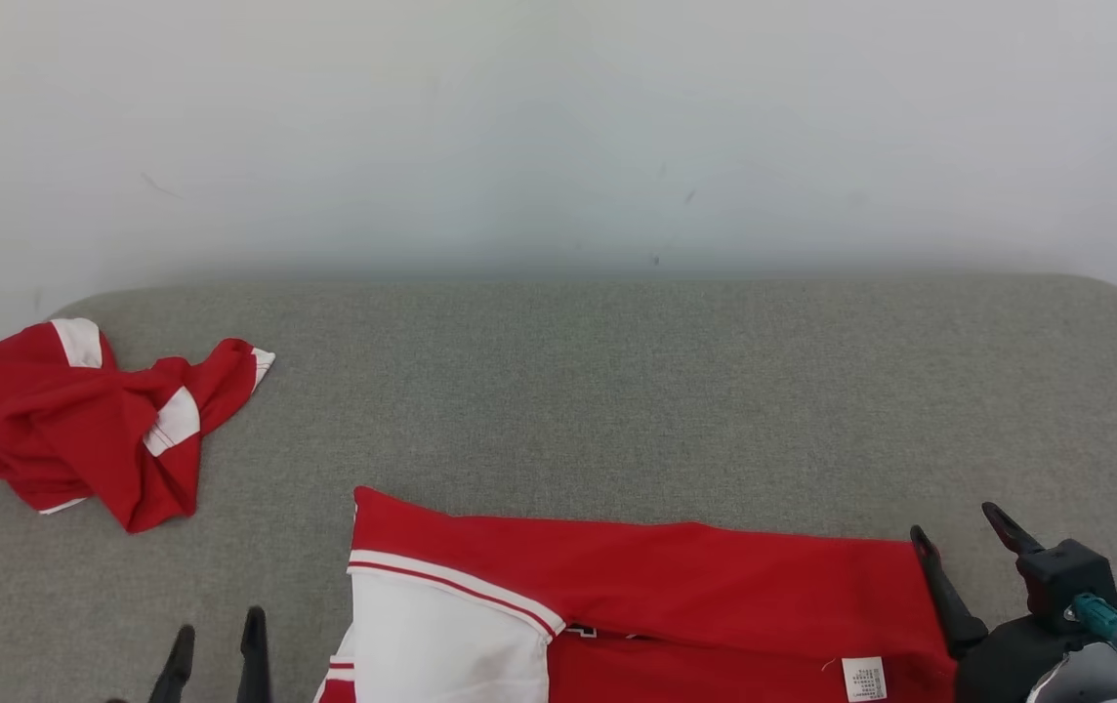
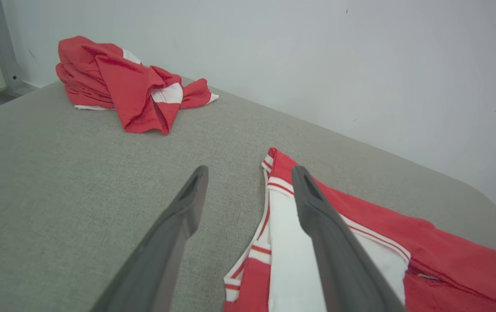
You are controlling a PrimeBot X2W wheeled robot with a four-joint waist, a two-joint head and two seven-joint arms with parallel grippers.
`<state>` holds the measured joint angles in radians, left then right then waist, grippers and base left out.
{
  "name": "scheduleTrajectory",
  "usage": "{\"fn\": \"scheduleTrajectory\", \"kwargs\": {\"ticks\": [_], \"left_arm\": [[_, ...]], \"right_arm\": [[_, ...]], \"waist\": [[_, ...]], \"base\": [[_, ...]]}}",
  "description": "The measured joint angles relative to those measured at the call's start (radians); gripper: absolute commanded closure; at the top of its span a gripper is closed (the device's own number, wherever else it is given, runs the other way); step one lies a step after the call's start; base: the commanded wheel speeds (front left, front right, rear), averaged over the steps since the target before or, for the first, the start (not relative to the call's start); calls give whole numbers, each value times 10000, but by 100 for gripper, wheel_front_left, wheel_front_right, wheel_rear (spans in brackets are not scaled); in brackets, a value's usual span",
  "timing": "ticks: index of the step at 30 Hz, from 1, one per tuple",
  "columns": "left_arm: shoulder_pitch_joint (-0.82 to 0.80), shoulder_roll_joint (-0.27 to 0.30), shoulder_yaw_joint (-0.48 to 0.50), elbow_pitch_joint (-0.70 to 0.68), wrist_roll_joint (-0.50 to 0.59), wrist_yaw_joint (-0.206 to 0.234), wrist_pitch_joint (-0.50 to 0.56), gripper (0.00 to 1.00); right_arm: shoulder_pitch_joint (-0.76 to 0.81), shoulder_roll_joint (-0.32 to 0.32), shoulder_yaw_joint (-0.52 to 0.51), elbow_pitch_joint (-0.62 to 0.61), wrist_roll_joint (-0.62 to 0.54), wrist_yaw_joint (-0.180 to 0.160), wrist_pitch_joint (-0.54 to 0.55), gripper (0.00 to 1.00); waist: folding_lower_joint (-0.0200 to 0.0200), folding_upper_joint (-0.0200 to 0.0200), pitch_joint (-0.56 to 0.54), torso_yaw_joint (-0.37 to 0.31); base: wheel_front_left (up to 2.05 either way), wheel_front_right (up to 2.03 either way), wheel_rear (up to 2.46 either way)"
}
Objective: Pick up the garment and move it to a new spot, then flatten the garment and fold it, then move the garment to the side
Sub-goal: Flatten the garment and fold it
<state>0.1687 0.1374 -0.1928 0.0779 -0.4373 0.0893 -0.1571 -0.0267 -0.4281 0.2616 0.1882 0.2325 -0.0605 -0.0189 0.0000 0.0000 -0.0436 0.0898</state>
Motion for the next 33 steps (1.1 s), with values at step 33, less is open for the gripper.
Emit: {"fn": "scheduleTrajectory", "kwargs": {"ticks": [33], "left_arm": [[-1616,556,-422,947,961,-12,863,0]], "right_arm": [[655,2324,-1641,-230,2075,-552,-1045,0]], "waist": [[-1,0,-1008,-1189]], "base": [[0,0,0]]}}
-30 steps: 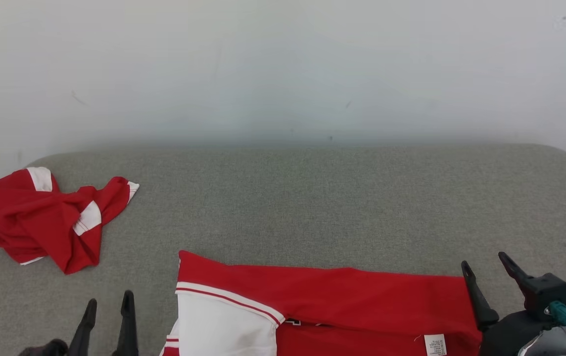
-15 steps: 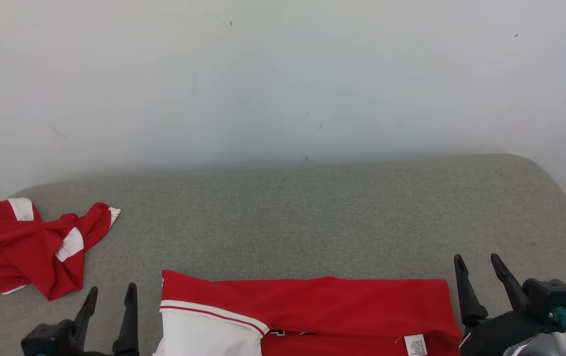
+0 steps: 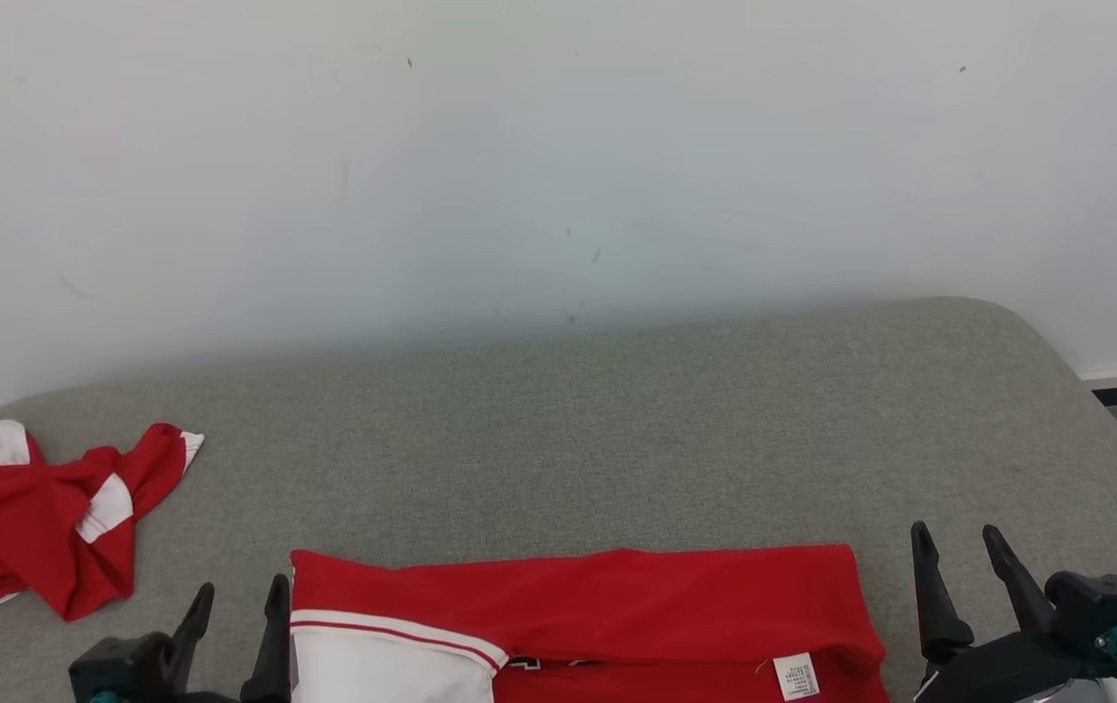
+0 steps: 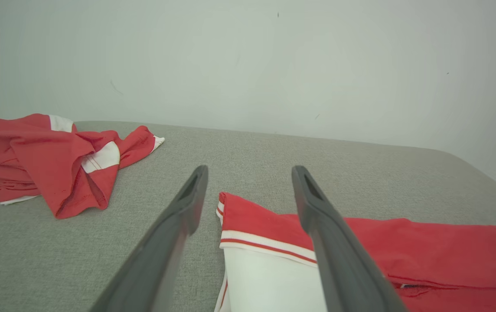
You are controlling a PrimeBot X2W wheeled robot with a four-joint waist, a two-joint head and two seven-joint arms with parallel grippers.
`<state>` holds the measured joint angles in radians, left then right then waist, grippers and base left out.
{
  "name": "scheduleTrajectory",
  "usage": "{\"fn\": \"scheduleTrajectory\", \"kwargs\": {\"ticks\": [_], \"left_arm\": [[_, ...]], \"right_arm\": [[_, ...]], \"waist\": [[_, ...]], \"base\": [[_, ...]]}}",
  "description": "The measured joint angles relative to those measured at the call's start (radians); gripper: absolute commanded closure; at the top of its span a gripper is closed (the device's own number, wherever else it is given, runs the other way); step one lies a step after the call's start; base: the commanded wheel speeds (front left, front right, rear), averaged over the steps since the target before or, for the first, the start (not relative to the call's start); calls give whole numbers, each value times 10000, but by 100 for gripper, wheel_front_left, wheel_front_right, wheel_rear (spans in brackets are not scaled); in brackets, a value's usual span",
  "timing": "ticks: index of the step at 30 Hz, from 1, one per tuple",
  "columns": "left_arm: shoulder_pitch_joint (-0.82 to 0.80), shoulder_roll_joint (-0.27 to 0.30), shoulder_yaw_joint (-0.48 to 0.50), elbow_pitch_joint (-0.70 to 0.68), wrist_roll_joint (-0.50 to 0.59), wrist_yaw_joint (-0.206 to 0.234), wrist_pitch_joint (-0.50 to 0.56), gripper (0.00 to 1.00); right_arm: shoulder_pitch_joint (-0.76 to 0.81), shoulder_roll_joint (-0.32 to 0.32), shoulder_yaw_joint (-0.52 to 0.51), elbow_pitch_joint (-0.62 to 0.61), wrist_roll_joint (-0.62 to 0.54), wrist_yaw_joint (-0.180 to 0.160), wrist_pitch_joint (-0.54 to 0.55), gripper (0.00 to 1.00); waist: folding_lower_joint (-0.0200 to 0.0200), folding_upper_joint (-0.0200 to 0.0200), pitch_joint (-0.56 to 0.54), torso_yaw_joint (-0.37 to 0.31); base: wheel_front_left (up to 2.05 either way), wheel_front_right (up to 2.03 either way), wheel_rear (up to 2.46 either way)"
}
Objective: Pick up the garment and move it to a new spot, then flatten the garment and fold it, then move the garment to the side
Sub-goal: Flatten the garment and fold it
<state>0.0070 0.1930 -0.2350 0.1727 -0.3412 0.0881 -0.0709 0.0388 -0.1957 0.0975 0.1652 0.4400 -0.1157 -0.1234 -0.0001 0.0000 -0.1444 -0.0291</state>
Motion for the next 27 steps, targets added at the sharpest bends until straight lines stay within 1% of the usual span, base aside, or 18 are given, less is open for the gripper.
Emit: {"fn": "scheduleTrajectory", "kwargs": {"ticks": [15,17,23,27], "left_arm": [[-132,-8,36,35,6,67,176,0],[-132,-12,27,33,10,86,176,0],[-153,-105,-107,10,54,88,263,0],[-196,-224,-146,48,63,90,265,0]], "right_arm": [[-36,-27,0,-8,-2,-2,90,0],[-79,-29,42,150,-2,-17,476,0],[-60,-59,288,1070,192,-59,2142,0],[-131,-184,577,1588,-42,-75,3009,0]], "waist": [[2,2,132,74],[1,1,147,83],[2,1,213,114],[2,1,221,191]], "base": [[0,0,0],[0,0,0],[0,0,0],[0,0,0]]}}
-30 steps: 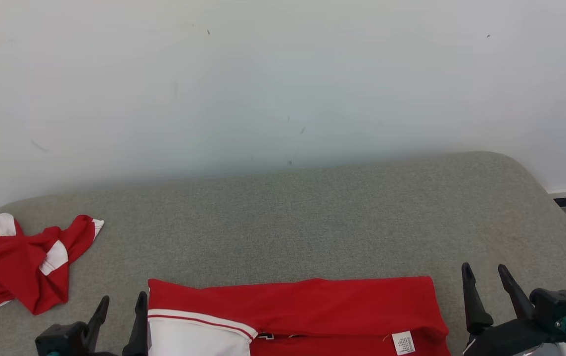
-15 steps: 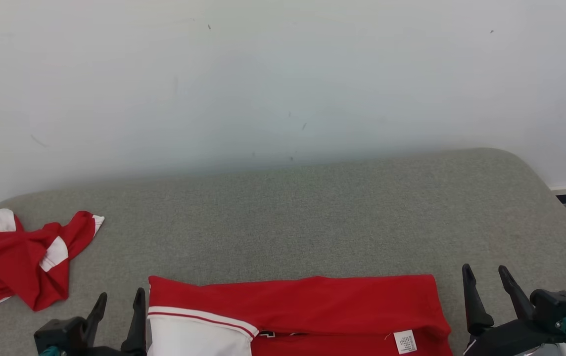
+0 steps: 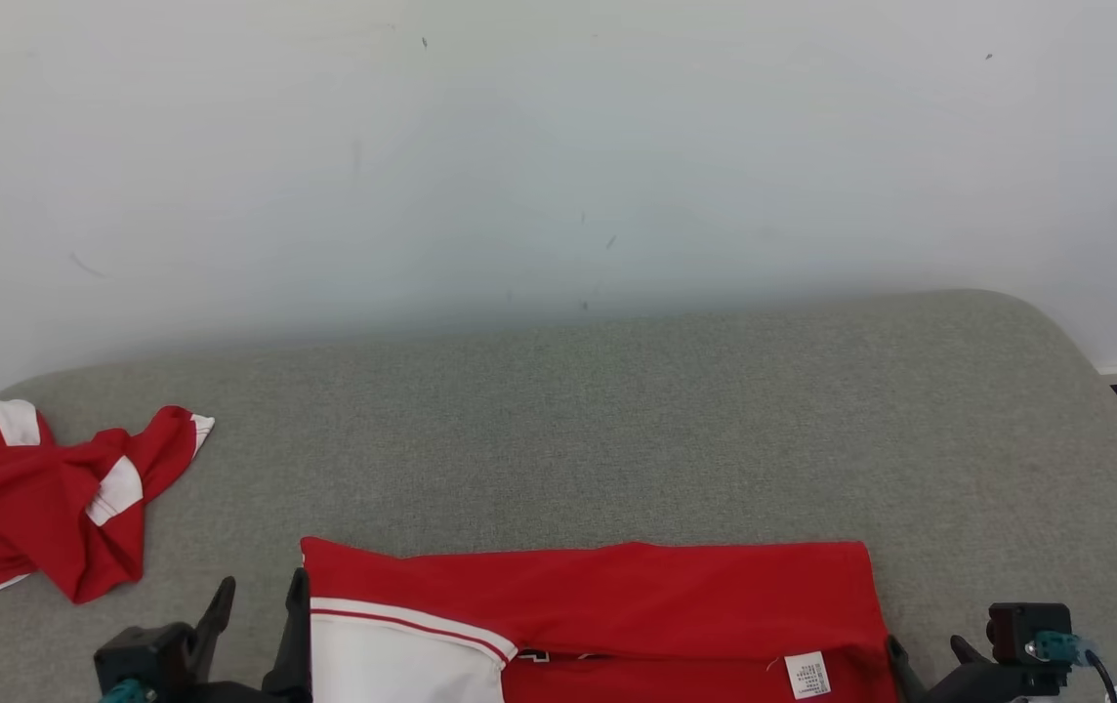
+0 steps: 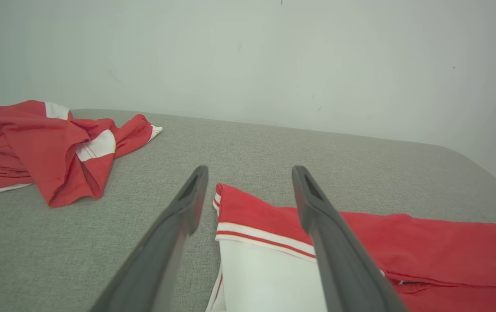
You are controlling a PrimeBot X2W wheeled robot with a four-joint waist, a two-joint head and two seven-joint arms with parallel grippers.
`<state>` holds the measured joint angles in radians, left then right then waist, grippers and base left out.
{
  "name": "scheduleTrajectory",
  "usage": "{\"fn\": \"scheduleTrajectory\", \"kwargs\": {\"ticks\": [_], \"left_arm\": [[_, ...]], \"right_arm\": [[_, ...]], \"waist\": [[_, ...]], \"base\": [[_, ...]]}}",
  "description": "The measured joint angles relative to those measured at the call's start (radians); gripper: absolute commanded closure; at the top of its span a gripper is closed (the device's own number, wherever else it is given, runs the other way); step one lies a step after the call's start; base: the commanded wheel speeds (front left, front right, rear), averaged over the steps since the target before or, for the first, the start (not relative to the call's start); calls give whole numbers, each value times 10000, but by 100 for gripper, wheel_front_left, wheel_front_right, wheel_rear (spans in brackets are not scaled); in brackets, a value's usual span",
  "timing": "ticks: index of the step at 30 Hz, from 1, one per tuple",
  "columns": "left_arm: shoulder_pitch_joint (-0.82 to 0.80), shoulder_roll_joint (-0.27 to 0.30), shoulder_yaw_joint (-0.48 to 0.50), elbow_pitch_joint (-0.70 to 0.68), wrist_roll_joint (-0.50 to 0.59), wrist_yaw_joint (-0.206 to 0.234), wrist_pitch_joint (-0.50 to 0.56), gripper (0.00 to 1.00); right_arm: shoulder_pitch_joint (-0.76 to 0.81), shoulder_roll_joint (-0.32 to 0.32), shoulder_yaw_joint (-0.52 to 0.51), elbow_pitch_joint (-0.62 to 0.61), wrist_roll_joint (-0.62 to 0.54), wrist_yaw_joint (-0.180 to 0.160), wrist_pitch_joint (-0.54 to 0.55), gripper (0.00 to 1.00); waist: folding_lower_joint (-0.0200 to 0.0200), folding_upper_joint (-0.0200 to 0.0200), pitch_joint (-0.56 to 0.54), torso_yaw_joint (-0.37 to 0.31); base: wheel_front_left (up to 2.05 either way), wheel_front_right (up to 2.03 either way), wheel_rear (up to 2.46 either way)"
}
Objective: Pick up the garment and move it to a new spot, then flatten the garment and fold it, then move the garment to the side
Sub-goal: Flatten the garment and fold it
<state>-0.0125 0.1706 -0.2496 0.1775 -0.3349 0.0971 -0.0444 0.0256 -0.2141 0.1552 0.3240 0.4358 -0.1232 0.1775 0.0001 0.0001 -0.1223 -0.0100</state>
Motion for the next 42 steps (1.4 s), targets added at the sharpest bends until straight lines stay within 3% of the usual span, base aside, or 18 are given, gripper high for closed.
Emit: {"fn": "scheduleTrajectory", "kwargs": {"ticks": [10,20,28,34,42], "left_arm": [[-98,-136,-207,318,4,8,-2,0],[-138,-313,-460,468,107,8,-8,0],[-141,-347,-518,393,167,8,-15,0],[-126,-318,-466,380,165,10,-40,0],[-166,-451,-637,362,182,-2,-88,0]], "right_arm": [[-748,-29,445,1081,-328,0,1244,0],[-911,96,330,1703,-362,-2,1480,0],[-949,382,-343,1164,159,-12,1411,0],[-804,217,-619,506,290,-12,1467,0],[-813,31,-771,807,242,-13,1498,0]], "waist": [[0,0,-81,166],[0,-1,-209,325],[0,-1,-59,333],[0,0,-56,315],[0,0,132,345]], "base": [[0,0,0],[0,0,0],[0,0,0],[0,0,0],[0,0,0]]}}
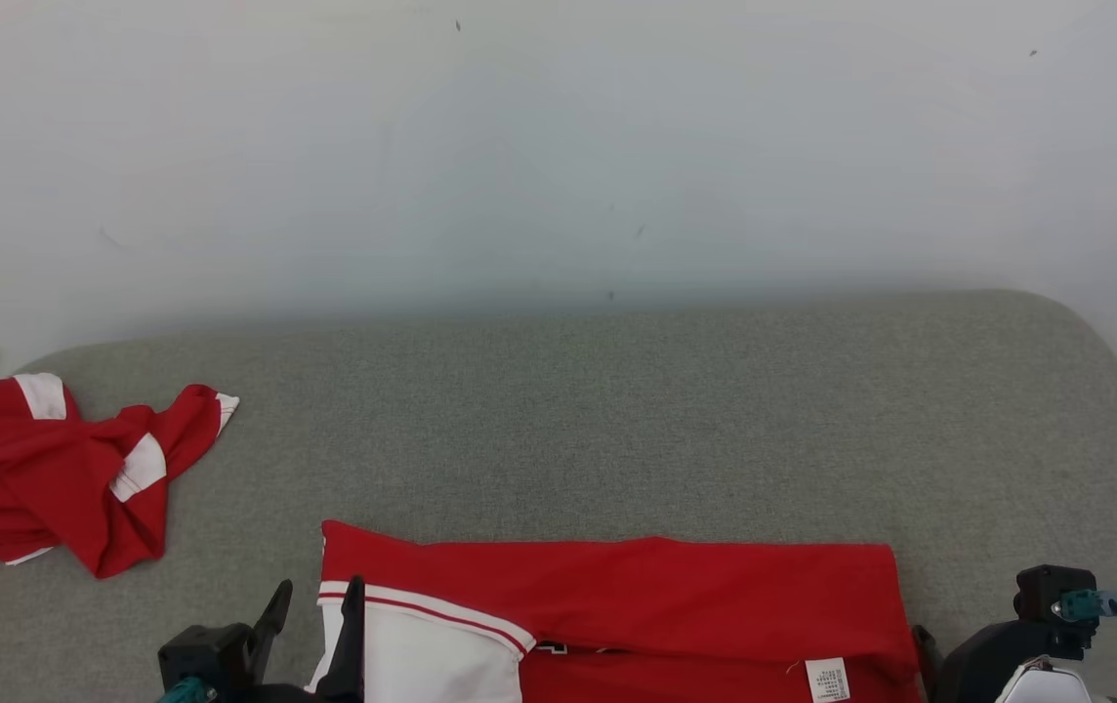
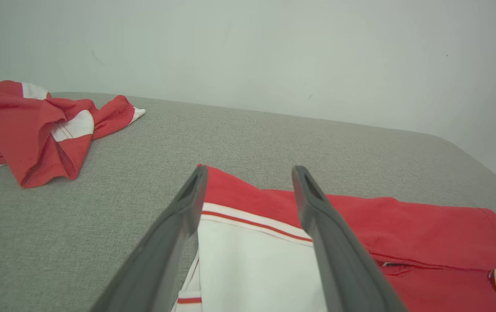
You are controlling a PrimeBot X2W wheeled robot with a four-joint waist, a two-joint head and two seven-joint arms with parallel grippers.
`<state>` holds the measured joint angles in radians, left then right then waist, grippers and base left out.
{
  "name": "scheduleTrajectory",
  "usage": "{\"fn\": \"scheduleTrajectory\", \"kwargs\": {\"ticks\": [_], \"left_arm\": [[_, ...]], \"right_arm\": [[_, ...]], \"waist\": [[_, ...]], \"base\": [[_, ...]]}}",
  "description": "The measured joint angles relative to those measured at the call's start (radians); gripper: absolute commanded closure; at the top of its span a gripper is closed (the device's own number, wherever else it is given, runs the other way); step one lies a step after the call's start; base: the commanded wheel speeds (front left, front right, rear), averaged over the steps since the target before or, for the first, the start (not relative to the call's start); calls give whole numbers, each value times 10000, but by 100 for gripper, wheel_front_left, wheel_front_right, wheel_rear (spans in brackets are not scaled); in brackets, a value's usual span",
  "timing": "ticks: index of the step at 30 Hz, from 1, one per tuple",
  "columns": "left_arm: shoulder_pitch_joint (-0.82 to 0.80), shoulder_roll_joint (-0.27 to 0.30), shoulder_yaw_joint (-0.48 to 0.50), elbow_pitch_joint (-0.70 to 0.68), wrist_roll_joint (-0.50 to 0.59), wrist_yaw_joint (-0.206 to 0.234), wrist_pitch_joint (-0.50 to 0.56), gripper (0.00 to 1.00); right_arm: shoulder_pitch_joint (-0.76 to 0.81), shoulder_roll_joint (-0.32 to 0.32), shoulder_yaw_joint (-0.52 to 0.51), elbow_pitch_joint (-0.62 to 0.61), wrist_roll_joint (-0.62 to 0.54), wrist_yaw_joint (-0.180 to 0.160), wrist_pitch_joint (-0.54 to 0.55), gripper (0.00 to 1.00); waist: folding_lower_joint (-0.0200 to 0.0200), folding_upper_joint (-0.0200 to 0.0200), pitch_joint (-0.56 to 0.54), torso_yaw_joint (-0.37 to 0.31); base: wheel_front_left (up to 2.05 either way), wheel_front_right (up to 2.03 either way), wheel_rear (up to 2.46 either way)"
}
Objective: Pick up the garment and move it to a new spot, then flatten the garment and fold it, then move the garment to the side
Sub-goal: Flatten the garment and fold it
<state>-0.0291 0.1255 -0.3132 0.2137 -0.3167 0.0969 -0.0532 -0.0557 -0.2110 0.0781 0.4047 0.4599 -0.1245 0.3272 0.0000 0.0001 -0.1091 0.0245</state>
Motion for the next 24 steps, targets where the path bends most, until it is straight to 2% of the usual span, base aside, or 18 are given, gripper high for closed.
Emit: {"fn": "scheduleTrajectory", "kwargs": {"ticks": [9,24], "left_arm": [[-201,-4,-73,36,8,-2,-2,0],[-500,-75,-213,224,10,-90,-2,0]], "right_arm": [[-397,228,136,541,-107,0,161,0],[-965,316,-257,1461,-462,0,332,0]], "waist": [[0,1,321,214],[0,0,717,421]], "base": [[0,0,0],[0,0,0]]}}
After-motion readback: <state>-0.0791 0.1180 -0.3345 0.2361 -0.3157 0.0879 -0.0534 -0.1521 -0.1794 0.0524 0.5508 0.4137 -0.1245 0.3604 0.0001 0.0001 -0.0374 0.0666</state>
